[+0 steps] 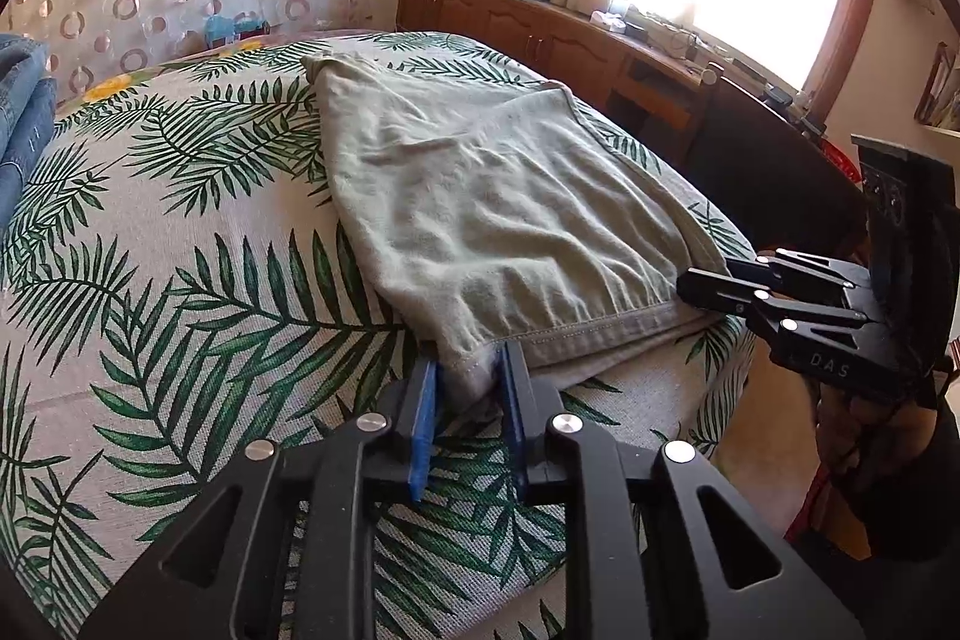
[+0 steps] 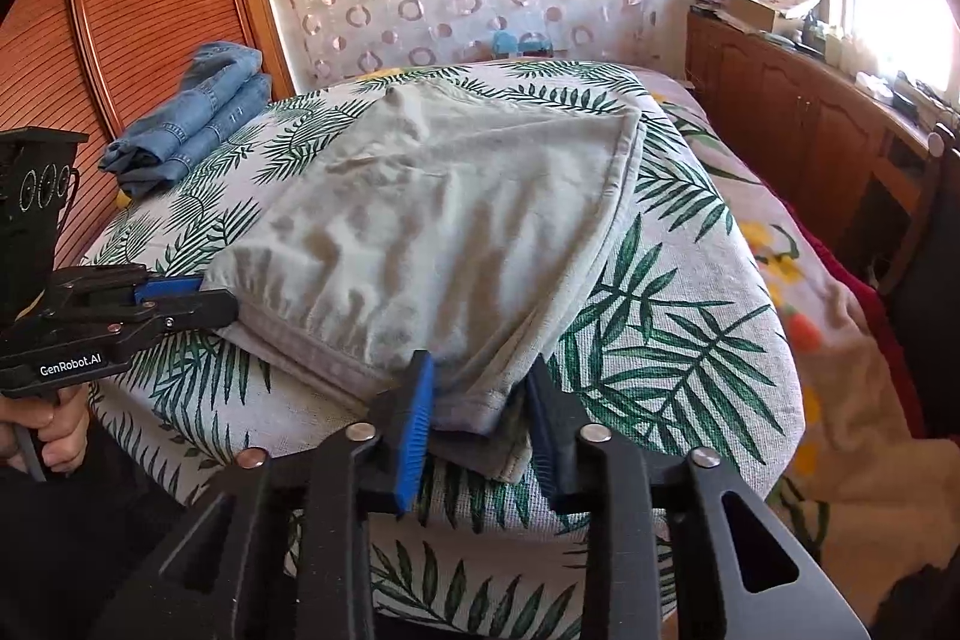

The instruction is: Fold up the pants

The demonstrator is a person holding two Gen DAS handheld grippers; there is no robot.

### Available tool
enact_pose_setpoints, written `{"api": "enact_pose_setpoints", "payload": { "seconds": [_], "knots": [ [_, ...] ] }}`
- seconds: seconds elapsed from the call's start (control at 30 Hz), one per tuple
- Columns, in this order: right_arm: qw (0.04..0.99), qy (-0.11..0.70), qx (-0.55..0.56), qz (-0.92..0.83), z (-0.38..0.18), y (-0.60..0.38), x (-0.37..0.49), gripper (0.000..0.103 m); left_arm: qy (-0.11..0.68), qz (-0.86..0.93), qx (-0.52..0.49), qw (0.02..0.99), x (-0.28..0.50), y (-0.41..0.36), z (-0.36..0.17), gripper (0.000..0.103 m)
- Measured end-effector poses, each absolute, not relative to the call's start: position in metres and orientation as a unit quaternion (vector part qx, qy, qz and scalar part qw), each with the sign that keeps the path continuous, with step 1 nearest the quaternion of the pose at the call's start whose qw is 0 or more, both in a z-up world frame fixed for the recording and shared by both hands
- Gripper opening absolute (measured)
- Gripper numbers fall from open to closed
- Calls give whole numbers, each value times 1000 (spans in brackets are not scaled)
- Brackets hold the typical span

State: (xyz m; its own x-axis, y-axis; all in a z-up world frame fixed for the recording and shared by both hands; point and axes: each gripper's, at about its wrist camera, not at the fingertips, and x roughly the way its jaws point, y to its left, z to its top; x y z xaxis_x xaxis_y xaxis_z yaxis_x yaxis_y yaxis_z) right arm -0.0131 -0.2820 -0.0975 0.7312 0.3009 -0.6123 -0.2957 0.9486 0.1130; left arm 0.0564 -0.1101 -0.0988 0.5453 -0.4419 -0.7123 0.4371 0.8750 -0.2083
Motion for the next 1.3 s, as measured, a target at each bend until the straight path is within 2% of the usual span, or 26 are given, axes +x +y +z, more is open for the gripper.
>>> {"api": "enact_pose_setpoints", "payload": {
  "seconds": [0.17, 0.4, 0.53, 0.8, 0.9, 0.93, 0.97, 1.1, 1.13, 1.3],
  "knots": [
    [932, 327, -3, 158, -99, -279, -13, 26, 384, -252, -15, 888, 58, -105, -81, 23],
    [933, 324, -7, 156, -99, -276, -16, 26, 409, -240, -15, 881, 65, -108, -93, 27],
    [933, 324, -6, 156, -99, -276, -16, 26, 418, -231, -24, 878, 68, -105, -99, 36],
    [932, 325, -2, 158, -99, -276, -16, 26, 416, -226, -11, 881, 58, -110, -99, 40],
    [931, 325, 2, 165, -99, -277, -16, 21, 417, -241, -23, 876, 57, -108, -99, 40],
    [931, 324, 0, 165, -99, -276, -16, 21, 418, -246, -29, 874, 57, -107, -99, 39],
    [932, 323, -3, 165, -99, -275, -16, 20, 419, -248, -31, 873, 57, -108, -99, 31],
    [931, 324, 3, 172, -100, -277, -15, 11, 419, -258, -36, 870, 57, -108, -99, 19],
    [930, 324, 5, 174, -100, -277, -15, 10, 415, -260, -39, 871, 57, -107, -98, 13],
    [933, 307, 25, 189, -90, -280, -13, 6, 382, -281, -58, 879, 53, -100, -77, 11]
  ]
}}
